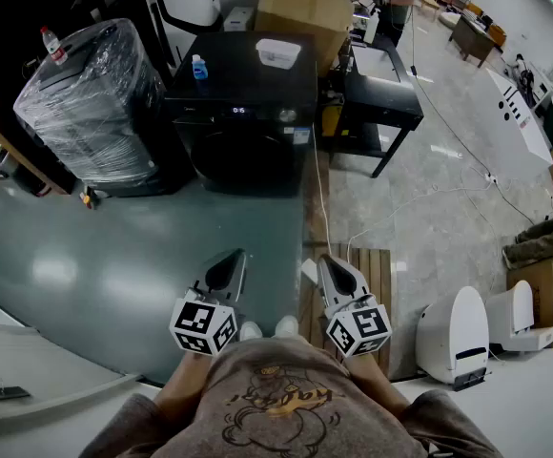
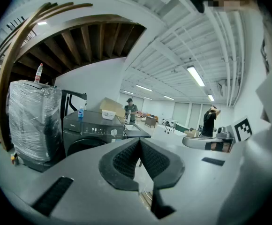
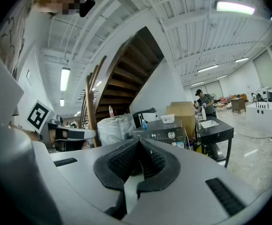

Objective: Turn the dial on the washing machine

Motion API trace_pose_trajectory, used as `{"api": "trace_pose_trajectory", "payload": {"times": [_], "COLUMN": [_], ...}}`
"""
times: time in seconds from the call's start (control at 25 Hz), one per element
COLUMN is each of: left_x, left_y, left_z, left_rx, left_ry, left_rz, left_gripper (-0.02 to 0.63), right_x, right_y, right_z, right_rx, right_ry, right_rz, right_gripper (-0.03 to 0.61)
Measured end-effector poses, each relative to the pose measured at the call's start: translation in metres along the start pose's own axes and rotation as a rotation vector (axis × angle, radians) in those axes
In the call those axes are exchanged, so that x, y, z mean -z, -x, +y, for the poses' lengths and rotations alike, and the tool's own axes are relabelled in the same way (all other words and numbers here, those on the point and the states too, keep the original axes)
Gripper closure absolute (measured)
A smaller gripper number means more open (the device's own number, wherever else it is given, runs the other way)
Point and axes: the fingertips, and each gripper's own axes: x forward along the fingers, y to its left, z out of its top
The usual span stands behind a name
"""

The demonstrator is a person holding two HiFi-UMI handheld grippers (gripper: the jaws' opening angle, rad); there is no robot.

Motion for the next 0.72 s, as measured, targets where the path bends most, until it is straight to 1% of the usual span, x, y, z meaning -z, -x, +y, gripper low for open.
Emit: {"api": "trace_pose_trajectory", "payload": {"times": [0.12, 0.24, 0.44, 0.56, 0.72], "left_x": [0.000, 0.002, 0.006, 0.008, 0.003], "left_y": [-0.008, -0.017, -0.030, -0.036, -0.049], "left_z": [-0.003, -0.006, -0.009, -0.009, -0.003], "left_rx": [0.004, -0.005, -0.027, -0.033, -0.032], "left_ry": [-0.001, 0.004, 0.036, 0.035, 0.033], "left_rz": [-0.008, -0.019, -0.034, -0.029, -0.030], "left_gripper": [0.617, 0.617, 0.617, 0.617, 0.617], "right_x": [-0.002, -0.001, 0.007, 0.015, 0.016], "right_y": [-0.003, -0.004, -0.005, -0.012, -0.025], "right_z": [-0.008, -0.014, -0.021, -0.025, -0.033], "right_rx": [0.002, -0.018, -0.060, -0.060, -0.054], "right_ry": [-0.018, -0.032, -0.019, -0.021, -0.036], "right_rz": [-0.027, -0.036, -0.023, -0.001, 0.004], "right_gripper": [0.578, 0.578, 0.578, 0.578, 0.578]}}
